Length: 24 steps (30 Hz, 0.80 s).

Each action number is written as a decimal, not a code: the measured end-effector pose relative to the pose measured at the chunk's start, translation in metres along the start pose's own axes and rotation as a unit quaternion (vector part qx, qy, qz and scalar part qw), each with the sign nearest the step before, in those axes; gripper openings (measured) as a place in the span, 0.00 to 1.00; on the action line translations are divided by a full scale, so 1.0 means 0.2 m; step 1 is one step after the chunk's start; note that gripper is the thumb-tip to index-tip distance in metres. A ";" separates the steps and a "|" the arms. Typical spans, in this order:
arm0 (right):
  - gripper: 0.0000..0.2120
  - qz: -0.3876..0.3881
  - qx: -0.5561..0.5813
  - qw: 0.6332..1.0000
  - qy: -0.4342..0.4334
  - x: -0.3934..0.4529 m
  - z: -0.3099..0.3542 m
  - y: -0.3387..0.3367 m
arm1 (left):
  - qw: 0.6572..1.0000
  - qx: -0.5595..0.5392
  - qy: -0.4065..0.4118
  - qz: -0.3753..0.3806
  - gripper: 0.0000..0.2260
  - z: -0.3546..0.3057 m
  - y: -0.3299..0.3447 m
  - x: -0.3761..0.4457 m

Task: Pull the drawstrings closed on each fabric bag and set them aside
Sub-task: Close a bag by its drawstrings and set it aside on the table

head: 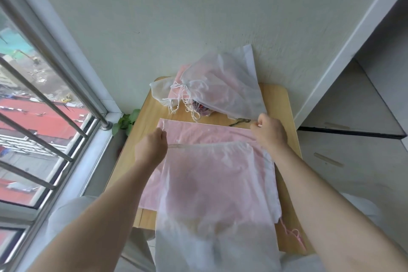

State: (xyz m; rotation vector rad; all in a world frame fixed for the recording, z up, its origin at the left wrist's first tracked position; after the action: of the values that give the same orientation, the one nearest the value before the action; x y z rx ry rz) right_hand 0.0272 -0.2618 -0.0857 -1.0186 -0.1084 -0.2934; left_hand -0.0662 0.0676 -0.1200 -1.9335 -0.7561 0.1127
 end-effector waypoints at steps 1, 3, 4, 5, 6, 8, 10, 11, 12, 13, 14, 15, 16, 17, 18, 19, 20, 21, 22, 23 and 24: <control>0.13 0.025 -0.046 0.998 -0.027 -0.02 0.01 0.01 | 0.999 0.027 0.007 0.015 0.18 -0.01 0.00 -0.01; 0.14 0.093 -0.137 0.982 -0.086 -0.05 0.06 0.05 | 0.995 0.078 0.031 0.053 0.20 -0.04 0.01 -0.04; 0.15 0.120 -0.170 0.973 -0.100 -0.07 0.08 0.06 | 0.992 0.096 0.038 0.068 0.21 -0.05 0.01 -0.06; 0.17 0.136 -0.193 0.966 -0.106 -0.09 0.09 0.08 | 0.990 0.108 0.037 0.084 0.22 -0.05 0.02 -0.07; 0.18 0.151 -0.203 0.963 -0.096 -0.10 0.09 0.09 | 0.988 0.119 0.034 0.090 0.22 -0.05 0.03 -0.08; 0.17 0.162 -0.162 0.972 -0.048 -0.14 0.06 0.12 | 0.989 0.113 -0.003 0.096 0.21 -0.02 0.03 -0.09; 0.14 0.150 -0.054 0.986 0.038 -0.16 0.03 0.14 | 0.991 0.086 -0.040 0.090 0.19 0.01 0.04 -0.10; 0.13 0.135 -0.014 0.987 0.084 -0.16 0.00 0.13 | 0.991 0.074 -0.062 0.088 0.18 0.03 0.03 -0.11; 0.11 0.117 0.001 0.986 0.122 -0.15 -0.04 0.10 | 0.991 0.070 -0.075 0.085 0.18 0.06 0.02 -0.10; 0.08 0.099 -0.009 0.984 0.147 -0.13 -0.09 0.08 | 0.988 0.084 -0.094 0.089 0.17 0.10 0.00 -0.09; 0.09 0.081 -0.029 0.983 0.163 -0.12 -0.14 0.05 | 0.984 0.104 -0.109 0.092 0.16 0.15 -0.02 -0.09; 0.12 0.058 -0.051 0.982 0.170 -0.11 -0.19 0.02 | 0.980 0.123 -0.123 0.093 0.14 0.18 -0.06 -0.08; 0.15 0.040 -0.068 0.982 0.174 -0.10 -0.23 0.01 | 0.978 0.141 -0.125 0.087 0.13 0.20 -0.08 -0.08; 0.17 0.022 -0.081 0.982 0.171 -0.09 -0.25 0.00 | 0.978 0.150 -0.121 0.076 0.13 0.19 -0.11 -0.07; 0.17 0.012 -0.082 0.982 0.167 -0.09 -0.25 0.01 | 0.981 0.145 -0.109 0.064 0.13 0.18 -0.11 -0.06; 0.17 0.007 -0.066 0.984 0.167 -0.09 -0.24 0.02 | 0.985 0.129 -0.105 0.050 0.14 0.14 -0.11 -0.05; 0.17 0.010 -0.036 0.985 0.170 -0.08 -0.21 0.03 | 0.989 0.097 -0.104 0.032 0.15 0.11 -0.09 -0.03; 0.18 0.018 0.003 0.984 0.177 -0.09 -0.17 0.05 | 0.990 0.056 -0.125 0.029 0.16 0.08 -0.07 -0.02; 0.18 0.023 0.043 0.984 0.171 -0.09 -0.12 0.05 | 0.989 0.007 -0.145 0.029 0.15 0.04 -0.05 -0.01; 0.15 0.025 0.083 0.982 0.166 -0.08 -0.07 0.05 | 0.984 -0.050 -0.166 0.036 0.13 0.00 -0.03 0.00; 0.12 0.030 0.127 0.978 0.161 -0.08 -0.02 0.06 | 0.979 -0.104 -0.172 0.041 0.13 -0.04 -0.01 0.00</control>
State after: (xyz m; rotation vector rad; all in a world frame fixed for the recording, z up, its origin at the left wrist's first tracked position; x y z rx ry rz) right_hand 0.0144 -0.2563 -0.1007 -0.7093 0.1752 -0.3771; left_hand -0.0648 0.0625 -0.1144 -2.1753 -0.9450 0.4444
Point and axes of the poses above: each hand's wrist, its own x-axis towards the middle knuckle, its own y-axis out of the palm, z = x × y, the point moved 3 cm from there along x, towards the middle knuckle, and after that the axes turned 15 degrees about -z, right-handed, at the moved point
